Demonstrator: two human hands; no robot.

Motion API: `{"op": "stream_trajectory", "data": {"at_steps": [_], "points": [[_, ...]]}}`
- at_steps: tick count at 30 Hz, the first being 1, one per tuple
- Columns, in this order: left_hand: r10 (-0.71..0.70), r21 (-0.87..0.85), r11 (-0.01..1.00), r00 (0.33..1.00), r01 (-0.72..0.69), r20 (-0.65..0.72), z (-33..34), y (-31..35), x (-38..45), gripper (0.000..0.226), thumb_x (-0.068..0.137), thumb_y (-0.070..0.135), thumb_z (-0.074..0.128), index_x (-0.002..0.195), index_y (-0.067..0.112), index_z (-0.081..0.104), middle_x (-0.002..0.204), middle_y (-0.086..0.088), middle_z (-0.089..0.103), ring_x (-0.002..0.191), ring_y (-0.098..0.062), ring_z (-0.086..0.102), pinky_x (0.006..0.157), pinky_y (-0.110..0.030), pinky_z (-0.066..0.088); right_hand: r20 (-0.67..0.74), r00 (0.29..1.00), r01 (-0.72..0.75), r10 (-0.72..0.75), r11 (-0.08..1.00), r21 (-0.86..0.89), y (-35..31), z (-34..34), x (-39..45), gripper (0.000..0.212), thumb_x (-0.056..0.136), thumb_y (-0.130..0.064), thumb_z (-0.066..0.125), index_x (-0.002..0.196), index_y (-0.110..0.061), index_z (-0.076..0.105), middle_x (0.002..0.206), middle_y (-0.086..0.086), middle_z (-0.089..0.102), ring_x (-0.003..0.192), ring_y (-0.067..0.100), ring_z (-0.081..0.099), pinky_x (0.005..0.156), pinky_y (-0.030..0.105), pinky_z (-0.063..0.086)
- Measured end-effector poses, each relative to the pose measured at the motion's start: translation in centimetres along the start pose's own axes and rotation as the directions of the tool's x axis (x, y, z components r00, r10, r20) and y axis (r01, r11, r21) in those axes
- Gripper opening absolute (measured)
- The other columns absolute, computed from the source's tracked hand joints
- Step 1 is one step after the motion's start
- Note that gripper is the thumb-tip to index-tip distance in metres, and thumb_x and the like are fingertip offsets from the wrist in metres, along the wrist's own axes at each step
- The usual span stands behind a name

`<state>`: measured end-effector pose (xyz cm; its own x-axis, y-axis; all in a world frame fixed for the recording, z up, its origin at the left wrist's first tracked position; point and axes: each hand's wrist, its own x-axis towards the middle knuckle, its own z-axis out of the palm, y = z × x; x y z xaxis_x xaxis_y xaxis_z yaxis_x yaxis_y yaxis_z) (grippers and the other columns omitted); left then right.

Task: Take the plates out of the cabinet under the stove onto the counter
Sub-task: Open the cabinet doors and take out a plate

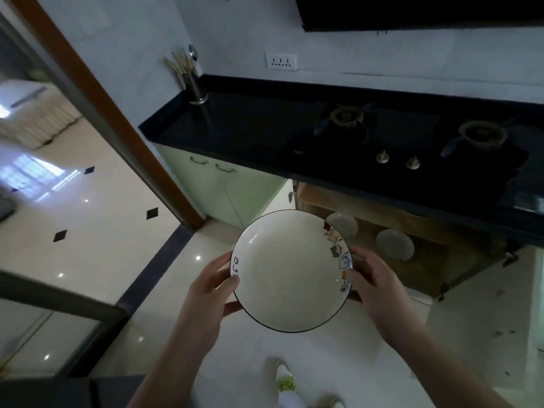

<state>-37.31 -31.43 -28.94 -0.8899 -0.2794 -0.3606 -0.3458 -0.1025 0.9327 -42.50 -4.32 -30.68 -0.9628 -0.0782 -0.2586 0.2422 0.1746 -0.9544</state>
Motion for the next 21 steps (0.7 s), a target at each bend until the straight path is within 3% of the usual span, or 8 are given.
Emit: {"op": "stream_trajectory", "data": {"at_steps": [6, 11, 15, 21], "points": [[0.014, -0.034, 0.999, 0.983, -0.021, -0.185, -4.1, 0.5, -3.0, 0.042, 0.091, 0.004, 0.058, 0.109, 0.04, 0.071, 0.103, 0.004, 0.076, 0.09, -0.014, 0.073, 0.064, -0.034, 0.06, 0.183, 0.982, 0.027, -0.033, 0.999, 0.038, -1.7, 3.6, 0.6, 0.032, 0.096, -0.014, 0.054, 0.114, -0.04, 0.057, 0.094, -0.024, 0.072, 0.082, 0.001, 0.07, 0.057, 0.013, 0.054], [0.016, -0.097, 0.994, 0.958, -0.045, -0.285, -7.9, 0.7, -4.0, 0.04, 0.094, 0.003, 0.056, 0.105, 0.038, 0.072, 0.1, 0.002, 0.077, 0.086, -0.015, 0.073, 0.062, -0.032, 0.06, 0.335, 0.939, 0.073, -0.08, 0.997, 0.033, -4.1, 7.7, 1.7, 0.033, 0.096, -0.005, 0.052, 0.114, -0.032, 0.058, 0.094, -0.013, 0.075, 0.083, 0.009, 0.072, 0.062, 0.017, 0.056], [0.008, -0.121, 0.991, 0.944, -0.05, -0.33, -12.2, 0.3, -3.5, 0.035, 0.095, 0.006, 0.057, 0.115, 0.033, 0.068, 0.103, 0.001, 0.076, 0.089, -0.016, 0.073, 0.063, -0.031, 0.06, 0.422, 0.903, 0.08, -0.079, 0.997, 0.015, -5.4, 12.2, 3.2, 0.032, 0.096, -0.002, 0.052, 0.119, -0.022, 0.058, 0.096, -0.002, 0.076, 0.085, 0.017, 0.073, 0.065, 0.022, 0.058], [0.003, -0.147, 0.987, 0.931, -0.06, -0.364, -18.9, 0.3, -0.3, 0.035, 0.095, 0.011, 0.06, 0.111, 0.041, 0.067, 0.103, 0.005, 0.075, 0.09, -0.014, 0.073, 0.064, -0.031, 0.061, 0.464, 0.883, 0.104, -0.072, 0.994, -0.042, -6.7, 20.6, 6.0, 0.035, 0.097, -0.005, 0.051, 0.117, -0.032, 0.058, 0.098, -0.007, 0.076, 0.088, 0.017, 0.073, 0.067, 0.022, 0.058]]}}
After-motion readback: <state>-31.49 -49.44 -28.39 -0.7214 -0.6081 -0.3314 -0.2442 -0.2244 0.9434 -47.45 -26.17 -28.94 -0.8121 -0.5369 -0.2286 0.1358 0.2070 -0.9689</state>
